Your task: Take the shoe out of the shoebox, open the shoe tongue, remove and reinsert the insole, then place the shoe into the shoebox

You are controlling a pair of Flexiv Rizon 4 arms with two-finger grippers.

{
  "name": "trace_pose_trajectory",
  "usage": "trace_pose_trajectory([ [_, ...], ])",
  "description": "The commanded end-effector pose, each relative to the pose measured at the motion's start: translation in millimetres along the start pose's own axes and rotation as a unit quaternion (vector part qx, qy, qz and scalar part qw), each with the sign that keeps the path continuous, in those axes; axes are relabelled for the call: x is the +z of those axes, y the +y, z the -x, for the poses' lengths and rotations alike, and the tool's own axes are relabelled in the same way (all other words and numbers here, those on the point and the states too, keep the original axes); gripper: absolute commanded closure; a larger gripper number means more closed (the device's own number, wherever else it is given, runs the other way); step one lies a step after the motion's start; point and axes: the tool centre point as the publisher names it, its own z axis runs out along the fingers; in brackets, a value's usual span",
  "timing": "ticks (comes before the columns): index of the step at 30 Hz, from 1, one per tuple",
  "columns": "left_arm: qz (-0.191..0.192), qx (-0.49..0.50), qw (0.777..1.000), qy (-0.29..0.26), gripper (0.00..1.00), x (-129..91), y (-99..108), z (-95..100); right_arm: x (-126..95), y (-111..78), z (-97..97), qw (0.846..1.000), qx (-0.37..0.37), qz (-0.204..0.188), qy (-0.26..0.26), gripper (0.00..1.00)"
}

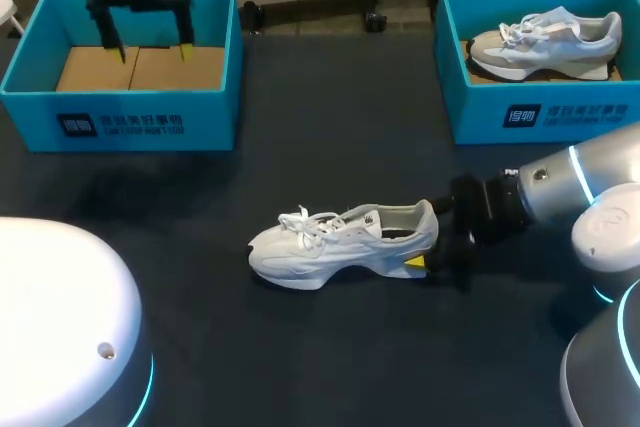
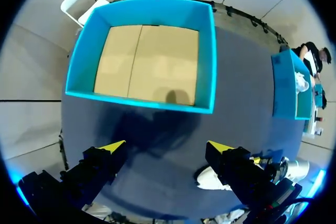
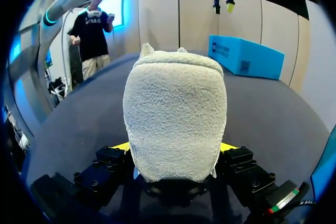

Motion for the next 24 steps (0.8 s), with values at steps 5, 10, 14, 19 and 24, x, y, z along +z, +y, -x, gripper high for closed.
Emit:
trace_pose_trajectory([
  [5, -0.030, -0.001, 1.000, -0.001, 0.00, 4, 28, -28.3, 1, -0.9, 0.0, 1.000, 0.000, -0.001, -0.001, 1.00],
  [10, -0.026, 0.000, 1.000, 0.000, 0.00, 6, 40, -47.5, 1, -0.9, 0.0, 1.000, 0.000, -0.001, -0.001, 1.00],
  [14, -0.023, -0.013, 1.000, -0.003, 0.00, 9, 50, -61.7, 1, -0.9, 0.0, 1.000, 0.000, -0.001, -0.001, 1.00],
  [19, -0.020, -0.029, 0.999, -0.002, 0.00, 13, 62, -78.8, 1, -0.9, 0.0, 1.000, 0.000, -0.001, -0.001, 1.00],
  [24, -0.018, -0.045, 0.999, 0.005, 0.00, 14, 78, -95.1, 1, -0.9, 0.0, 1.000, 0.000, -0.001, -0.001, 1.00],
])
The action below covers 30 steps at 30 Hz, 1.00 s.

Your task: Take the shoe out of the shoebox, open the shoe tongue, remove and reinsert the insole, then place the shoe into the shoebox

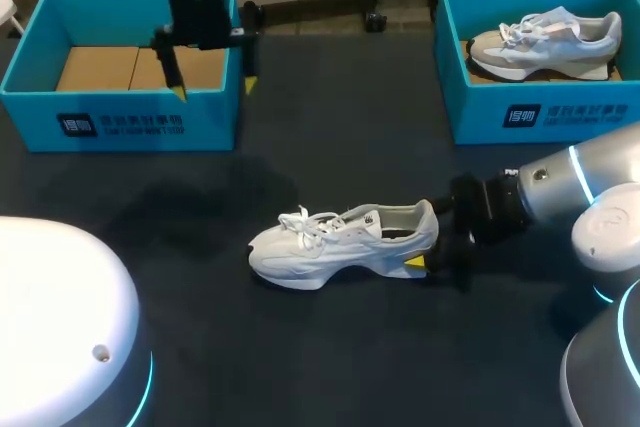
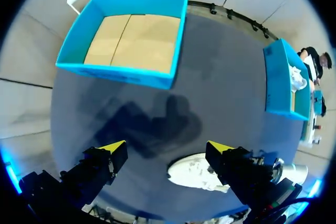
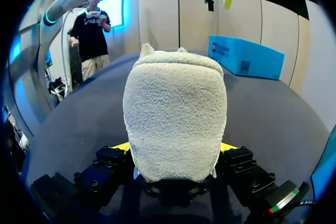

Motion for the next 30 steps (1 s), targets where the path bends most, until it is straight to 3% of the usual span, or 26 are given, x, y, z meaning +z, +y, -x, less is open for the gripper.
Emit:
trace_pose_trajectory([
  [1, -0.004, -0.002, 1.000, 0.000, 0.00, 2, 14, -11.8, 1, -0.8, 0.0, 1.000, 0.000, -0.001, -0.001, 1.00],
  [16, -0.009, 0.013, 1.000, 0.007, 0.00, 9, 82, -54.1, 1, -0.8, 0.0, 1.000, 0.000, -0.001, -0.001, 1.00],
  [30, -0.009, 0.013, 1.000, 0.007, 0.00, 9, 82, -54.1, 1, -0.8, 0.0, 1.000, 0.000, -0.001, -0.001, 1.00],
])
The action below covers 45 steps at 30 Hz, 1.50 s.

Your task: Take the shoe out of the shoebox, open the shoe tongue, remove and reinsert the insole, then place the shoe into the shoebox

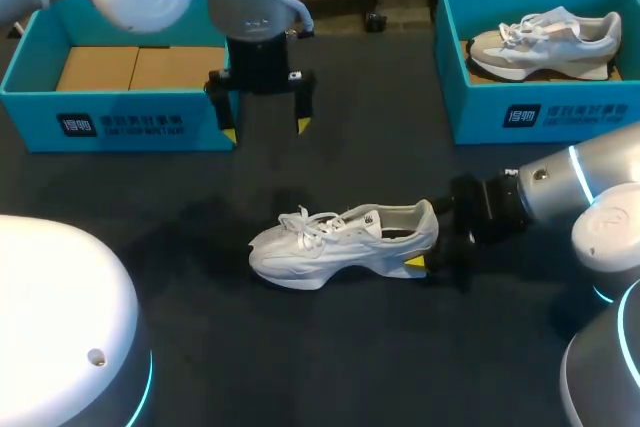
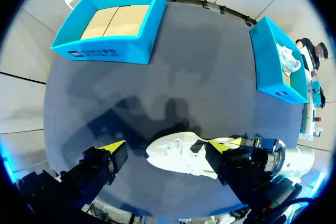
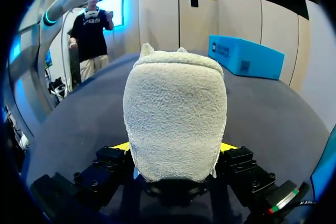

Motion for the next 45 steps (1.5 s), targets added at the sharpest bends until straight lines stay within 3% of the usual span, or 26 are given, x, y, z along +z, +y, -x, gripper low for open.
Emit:
trace_pose_trajectory([
  [1, 0.000, 0.000, 1.000, 0.000, 0.00, 0, 0, 0.4, 1, -0.8, 0.0, 1.000, 0.000, -0.001, -0.001, 1.00],
  [9, -0.003, 0.002, 1.000, -0.005, 0.00, 5, 7, -1.4, 1, -0.8, 0.0, 1.000, 0.000, -0.001, -0.001, 1.00],
  [27, 0.029, 0.099, 0.995, -0.016, 0.00, 38, 53, -65.0, 1, -0.8, 0.0, 1.000, 0.000, -0.001, -0.001, 1.00],
  [45, 0.048, 0.159, 0.986, -0.034, 0.00, 73, 84, -106.0, 1, -0.8, 0.0, 1.000, 0.000, -0.001, -0.001, 1.00],
])
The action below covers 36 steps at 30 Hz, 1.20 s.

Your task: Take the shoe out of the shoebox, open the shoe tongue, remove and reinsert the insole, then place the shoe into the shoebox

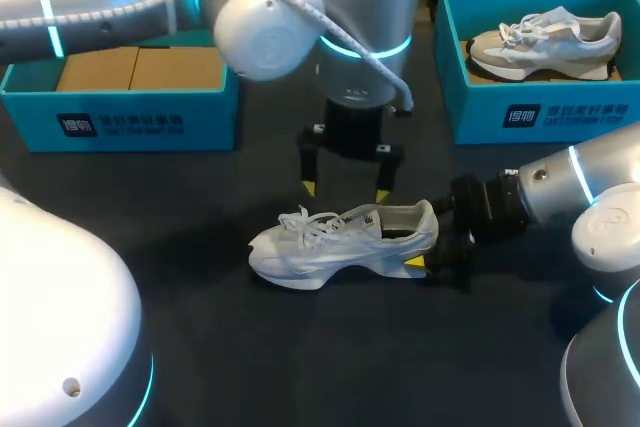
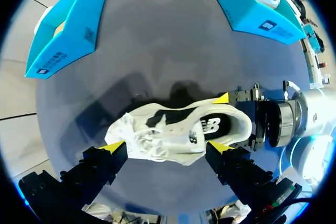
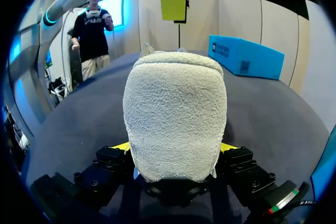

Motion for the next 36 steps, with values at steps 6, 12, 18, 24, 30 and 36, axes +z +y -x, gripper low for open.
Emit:
trace_pose_trajectory([
  [6, 0.011, 0.009, 1.000, -0.010, 0.00, 21, -6, -21.7, 1, -0.9, 0.0, 1.000, 0.000, -0.001, -0.001, 1.00],
  [12, 0.014, 0.009, 1.000, -0.014, 0.00, 31, -6, -29.6, 1, -0.9, 0.0, 1.000, 0.000, -0.001, -0.001, 1.00],
  [18, 0.020, 0.008, 1.000, -0.021, 0.00, 39, -5, -34.1, 1, -0.9, 0.0, 1.000, 0.000, -0.001, -0.001, 1.00],
  [24, 0.023, 0.008, 0.999, -0.036, 0.00, 50, -3, -37.4, 1, -0.9, 0.0, 1.000, 0.000, -0.001, -0.001, 1.00],
  [30, 0.023, 0.002, 0.998, -0.050, 0.00, 58, -3, -37.7, 1, -0.9, 0.0, 1.000, 0.000, -0.001, -0.001, 1.00],
  [36, 0.022, -0.004, 0.998, -0.061, 0.00, 64, -2, -32.7, 1, -0.9, 0.0, 1.000, 0.000, -0.001, -0.001, 1.00],
])
